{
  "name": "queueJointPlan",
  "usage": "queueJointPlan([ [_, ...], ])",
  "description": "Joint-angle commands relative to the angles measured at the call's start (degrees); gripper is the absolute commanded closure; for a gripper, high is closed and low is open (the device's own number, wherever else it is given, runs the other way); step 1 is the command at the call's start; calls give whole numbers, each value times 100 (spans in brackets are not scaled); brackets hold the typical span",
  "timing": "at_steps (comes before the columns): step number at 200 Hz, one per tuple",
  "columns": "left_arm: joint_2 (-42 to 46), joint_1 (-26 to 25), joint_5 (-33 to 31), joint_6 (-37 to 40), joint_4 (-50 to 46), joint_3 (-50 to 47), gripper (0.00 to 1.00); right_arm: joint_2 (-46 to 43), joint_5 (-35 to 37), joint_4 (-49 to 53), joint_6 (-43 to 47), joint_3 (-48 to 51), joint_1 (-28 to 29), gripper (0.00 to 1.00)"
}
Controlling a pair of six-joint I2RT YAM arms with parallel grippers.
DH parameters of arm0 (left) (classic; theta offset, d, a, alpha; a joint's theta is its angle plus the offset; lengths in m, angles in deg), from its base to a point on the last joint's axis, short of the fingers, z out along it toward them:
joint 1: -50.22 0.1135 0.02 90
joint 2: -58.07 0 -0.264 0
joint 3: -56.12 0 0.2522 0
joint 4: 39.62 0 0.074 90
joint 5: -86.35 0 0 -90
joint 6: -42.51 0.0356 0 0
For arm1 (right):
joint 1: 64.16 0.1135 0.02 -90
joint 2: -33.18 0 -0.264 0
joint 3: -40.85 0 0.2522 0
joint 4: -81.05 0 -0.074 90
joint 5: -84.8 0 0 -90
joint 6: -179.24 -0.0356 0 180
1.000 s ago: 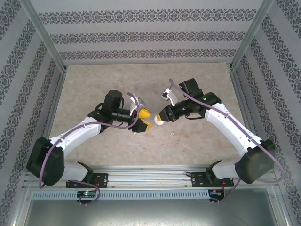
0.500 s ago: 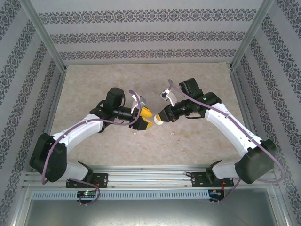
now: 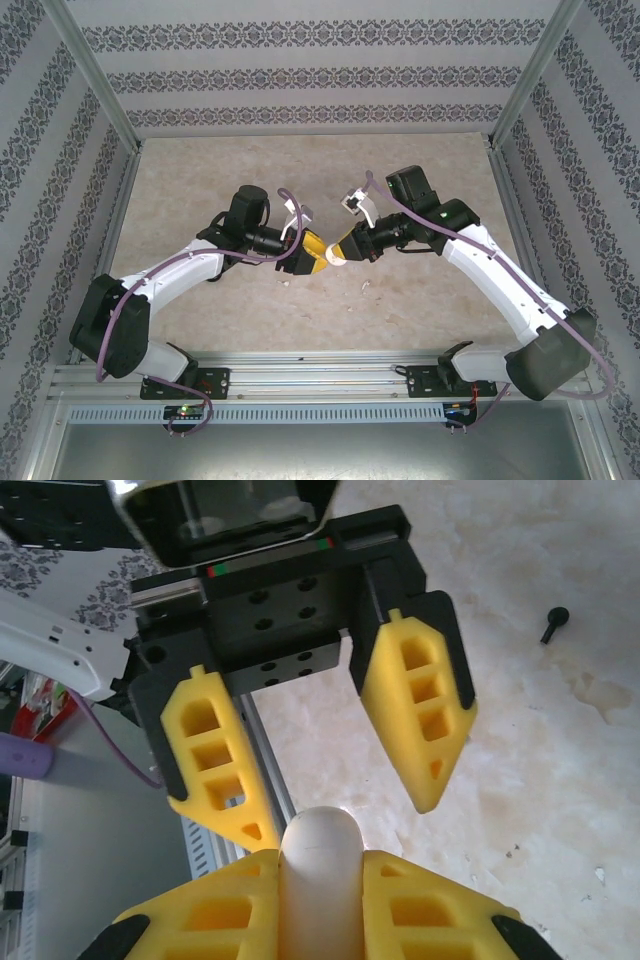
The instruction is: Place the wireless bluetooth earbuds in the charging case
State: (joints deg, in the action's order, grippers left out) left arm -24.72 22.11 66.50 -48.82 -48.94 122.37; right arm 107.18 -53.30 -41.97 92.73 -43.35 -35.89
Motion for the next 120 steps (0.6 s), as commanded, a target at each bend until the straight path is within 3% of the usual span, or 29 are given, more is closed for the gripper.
queueJointPlan([
  [1,-27,-60,212,-87,306,190,45,-70,-218,-38,228,-14,69,97],
  [120,-180,-319,197,59,58,426,53,52,-356,-62,214,-50,108,97],
])
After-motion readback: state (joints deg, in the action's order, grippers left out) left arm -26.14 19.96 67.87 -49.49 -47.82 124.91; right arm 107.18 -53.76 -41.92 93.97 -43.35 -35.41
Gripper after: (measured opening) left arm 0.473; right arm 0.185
